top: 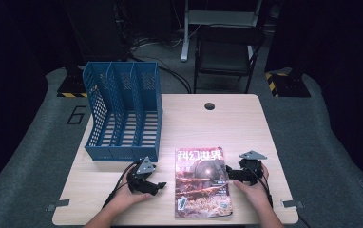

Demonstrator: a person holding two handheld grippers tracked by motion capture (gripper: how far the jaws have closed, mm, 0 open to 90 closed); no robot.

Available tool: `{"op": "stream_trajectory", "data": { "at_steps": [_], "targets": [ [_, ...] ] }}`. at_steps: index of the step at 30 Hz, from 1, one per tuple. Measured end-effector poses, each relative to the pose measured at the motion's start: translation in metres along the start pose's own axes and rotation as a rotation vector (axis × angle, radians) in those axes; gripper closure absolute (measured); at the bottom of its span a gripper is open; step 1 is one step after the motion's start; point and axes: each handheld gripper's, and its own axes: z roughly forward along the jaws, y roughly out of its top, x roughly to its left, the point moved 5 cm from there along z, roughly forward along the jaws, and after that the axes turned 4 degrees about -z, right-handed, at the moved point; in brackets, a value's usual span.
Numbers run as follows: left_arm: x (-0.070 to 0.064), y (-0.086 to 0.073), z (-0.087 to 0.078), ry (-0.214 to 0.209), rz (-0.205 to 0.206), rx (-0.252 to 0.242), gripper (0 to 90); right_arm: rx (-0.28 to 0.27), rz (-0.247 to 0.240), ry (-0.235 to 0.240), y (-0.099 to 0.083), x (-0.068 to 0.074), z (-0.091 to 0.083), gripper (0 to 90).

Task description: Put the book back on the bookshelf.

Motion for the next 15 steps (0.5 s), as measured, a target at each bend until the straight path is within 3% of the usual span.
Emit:
{"op": "stream_trajectory", "data": {
  "at_steps": [8,11,13,15],
  "targets": [
    [0.0007,0.0012,0.0010,0.010,-0.009,-0.004,17.3,0.009,-0.008,0.007,-0.0009,0.0026,-0.0011,11.0],
    [0.0003,0.0026,0.0014,0.018,-0.065,-0.012,17.3,0.005,-0.020,0.003,-0.0015,0.0016,-0.0025,12.6],
    [0.0004,0.0038,0.0030,0.018,-0.068,-0.015,17.4,0.005,-0.019,0.013,-0.0033,0.0024,-0.0050,14.4],
    [0.0012,0.0045,0.0037,0.029,-0.040,0.005,17.3,0.024,-0.017,0.013,-0.0036,0.0028,-0.0068,15.6]
  ]
}}
